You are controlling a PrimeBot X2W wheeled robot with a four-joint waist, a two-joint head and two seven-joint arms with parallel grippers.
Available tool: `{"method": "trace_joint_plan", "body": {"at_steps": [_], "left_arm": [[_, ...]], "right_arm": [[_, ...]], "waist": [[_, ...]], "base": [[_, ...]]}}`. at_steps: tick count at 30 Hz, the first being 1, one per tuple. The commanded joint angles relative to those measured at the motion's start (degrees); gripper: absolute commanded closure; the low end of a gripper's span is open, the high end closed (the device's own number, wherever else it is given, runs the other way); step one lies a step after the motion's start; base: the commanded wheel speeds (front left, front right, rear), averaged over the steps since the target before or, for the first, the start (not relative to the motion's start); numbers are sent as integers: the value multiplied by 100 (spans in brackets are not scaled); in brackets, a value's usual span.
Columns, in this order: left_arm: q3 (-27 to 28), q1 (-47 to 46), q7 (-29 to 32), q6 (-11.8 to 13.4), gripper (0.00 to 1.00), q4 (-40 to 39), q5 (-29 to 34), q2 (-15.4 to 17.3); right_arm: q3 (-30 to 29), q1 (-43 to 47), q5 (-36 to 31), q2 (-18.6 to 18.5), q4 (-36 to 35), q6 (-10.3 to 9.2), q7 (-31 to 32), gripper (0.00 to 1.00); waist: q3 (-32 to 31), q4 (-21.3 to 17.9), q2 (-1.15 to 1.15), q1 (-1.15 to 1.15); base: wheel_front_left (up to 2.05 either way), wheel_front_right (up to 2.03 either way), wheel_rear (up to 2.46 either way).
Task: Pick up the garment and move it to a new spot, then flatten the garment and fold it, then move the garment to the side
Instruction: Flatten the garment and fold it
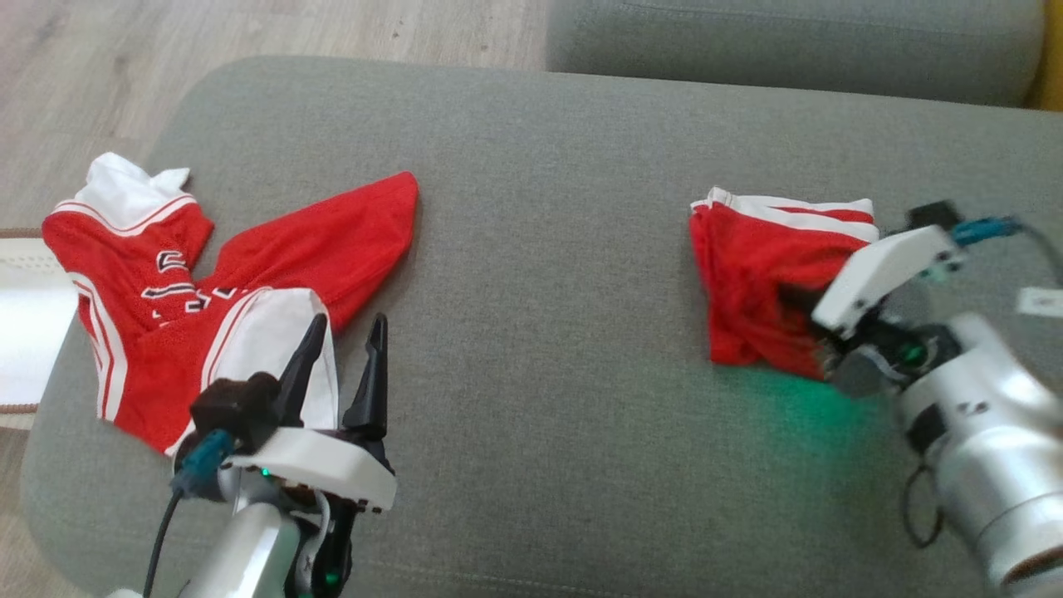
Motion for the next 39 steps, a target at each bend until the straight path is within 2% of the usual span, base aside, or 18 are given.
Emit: {"method": "trace_joint_plan", "body": {"at_steps": [1,8,13,14,15,16,17,23,28,34,39], "left_arm": [[281,-192,-70,-21,0,-144,10,44],[342,-147,-70,-51,0,-96,62,52],[362,-153,-70,-48,0,-117,99,65],[376,-147,-70,-45,0,-124,106,74],[390,-142,-70,-45,0,-137,112,79],[404,-136,-70,-42,0,-153,121,85],[419,-129,-70,-40,0,-174,131,89],[633,-86,-70,36,0,-402,249,158],[896,-2,-70,143,0,-519,352,258],[1194,77,-70,300,0,-612,521,241],[1430,109,-70,222,0,-571,682,141]], "right_arm": [[124,89,78,147,-274,-4,118,100],[536,762,140,689,-1144,-4,329,100],[678,1005,-3,681,-2075,-4,-340,100],[658,1035,-18,644,-2316,-4,-569,72],[660,1066,-52,584,-2568,-4,-782,56],[644,1105,-79,514,-2790,-4,-986,31],[644,1138,-117,433,-3006,-4,-1164,0],[577,1307,-581,-172,-4074,-4,-2210,0],[407,1401,-1803,-690,-4284,-4,-3175,0],[-130,1791,-3089,-726,-4267,-4,-3912,0],[-716,2320,-3988,-368,-4174,-4,-4230,0]], "waist": [[-28,11,0,-1],[-111,-170,0,-1],[-205,-402,0,-1],[-230,-459,0,-1],[-258,-516,0,-1],[-283,-574,0,-1],[-311,-633,0,-1],[-474,-1020,0,-1],[-524,-1351,0,-1],[-484,-1586,0,-1],[-406,-1609,0,-1]], "base": [[0,0,0],[0,0,0],[0,0,0],[0,0,0],[0,0,0],[0,0,0],[0,0,0],[0,0,0],[0,0,0],[0,0,0],[0,0,0]]}}
